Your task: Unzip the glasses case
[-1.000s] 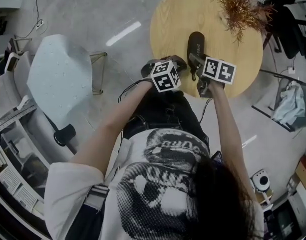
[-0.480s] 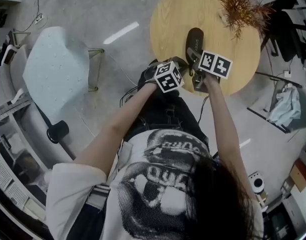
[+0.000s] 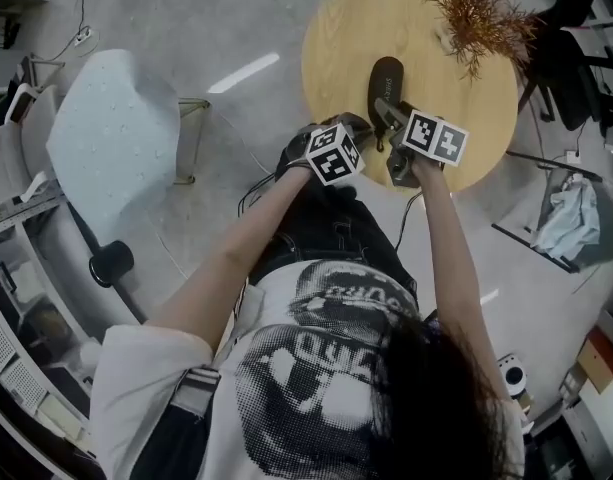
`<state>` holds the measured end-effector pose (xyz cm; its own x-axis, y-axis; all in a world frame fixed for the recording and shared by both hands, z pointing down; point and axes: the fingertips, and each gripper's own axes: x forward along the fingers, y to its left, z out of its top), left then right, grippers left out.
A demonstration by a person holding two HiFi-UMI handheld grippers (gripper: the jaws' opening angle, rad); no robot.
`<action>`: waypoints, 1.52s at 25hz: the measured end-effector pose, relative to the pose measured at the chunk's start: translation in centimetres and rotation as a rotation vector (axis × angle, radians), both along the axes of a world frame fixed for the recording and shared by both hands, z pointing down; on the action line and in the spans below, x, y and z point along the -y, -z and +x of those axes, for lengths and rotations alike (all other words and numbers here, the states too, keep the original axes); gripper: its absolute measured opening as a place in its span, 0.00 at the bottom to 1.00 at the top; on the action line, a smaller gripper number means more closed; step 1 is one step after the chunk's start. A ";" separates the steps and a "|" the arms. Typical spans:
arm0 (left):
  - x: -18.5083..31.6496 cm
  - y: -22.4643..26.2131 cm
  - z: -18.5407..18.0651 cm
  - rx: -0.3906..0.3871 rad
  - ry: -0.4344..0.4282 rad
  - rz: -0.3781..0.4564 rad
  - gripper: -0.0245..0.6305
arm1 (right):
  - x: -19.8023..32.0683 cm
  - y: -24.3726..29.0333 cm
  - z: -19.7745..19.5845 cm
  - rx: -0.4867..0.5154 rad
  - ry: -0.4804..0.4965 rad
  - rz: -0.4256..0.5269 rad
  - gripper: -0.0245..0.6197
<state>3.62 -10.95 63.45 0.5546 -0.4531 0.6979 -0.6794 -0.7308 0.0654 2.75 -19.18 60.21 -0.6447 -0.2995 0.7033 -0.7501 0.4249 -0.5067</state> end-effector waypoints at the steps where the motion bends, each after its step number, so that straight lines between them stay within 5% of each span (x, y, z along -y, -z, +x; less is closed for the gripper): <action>1: -0.1 0.1 -0.3 0.000 0.009 -0.002 0.06 | -0.2 0.4 -0.2 0.018 0.009 0.009 0.48; 13: -2.7 4.0 -1.6 -0.005 0.110 0.053 0.06 | -4.9 3.7 3.5 0.216 -0.025 0.034 0.42; 25: -6.9 10.1 0.3 -0.171 0.232 0.059 0.06 | -10.4 5.4 6.6 0.264 0.021 0.116 0.36; 38: -7.6 15.4 -2.9 -0.219 0.332 0.100 0.06 | -13.4 9.1 4.1 0.269 0.149 0.232 0.30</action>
